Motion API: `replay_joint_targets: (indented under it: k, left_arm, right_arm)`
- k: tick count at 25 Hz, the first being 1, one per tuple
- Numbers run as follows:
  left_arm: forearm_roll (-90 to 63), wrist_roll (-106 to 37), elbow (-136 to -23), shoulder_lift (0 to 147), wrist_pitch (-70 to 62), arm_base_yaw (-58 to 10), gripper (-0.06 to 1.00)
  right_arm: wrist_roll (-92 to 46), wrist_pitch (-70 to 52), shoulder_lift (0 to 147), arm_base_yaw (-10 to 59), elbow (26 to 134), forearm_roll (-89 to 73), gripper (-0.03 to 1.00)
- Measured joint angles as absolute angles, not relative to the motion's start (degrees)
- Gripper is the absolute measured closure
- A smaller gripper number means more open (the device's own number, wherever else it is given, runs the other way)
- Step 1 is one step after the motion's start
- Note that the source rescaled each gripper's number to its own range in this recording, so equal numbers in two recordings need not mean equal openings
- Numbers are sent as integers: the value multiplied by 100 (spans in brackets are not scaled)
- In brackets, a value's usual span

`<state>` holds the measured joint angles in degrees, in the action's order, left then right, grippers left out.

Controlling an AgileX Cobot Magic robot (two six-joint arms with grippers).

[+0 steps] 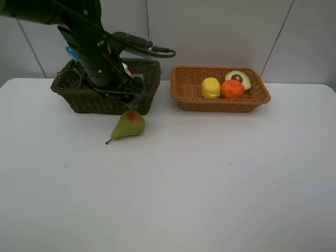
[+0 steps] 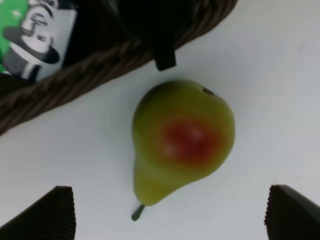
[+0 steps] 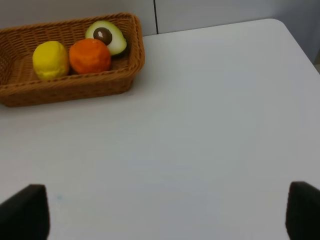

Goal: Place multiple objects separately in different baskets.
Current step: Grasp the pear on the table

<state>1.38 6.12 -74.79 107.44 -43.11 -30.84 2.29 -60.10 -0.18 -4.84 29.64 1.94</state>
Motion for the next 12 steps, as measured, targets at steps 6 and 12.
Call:
replay_joint_targets:
  k: [6,12]
  left_arm:
    - [-136,227,-7465,11111,-4034,-3084,-6]
    - [-177,0,-7394,11376,-3808,-3084,-6]
  right_arm:
    - [229,-6010,-18,-484,2964,194,-3]
    - [229,-6010,-18,-484,2964,194,-3]
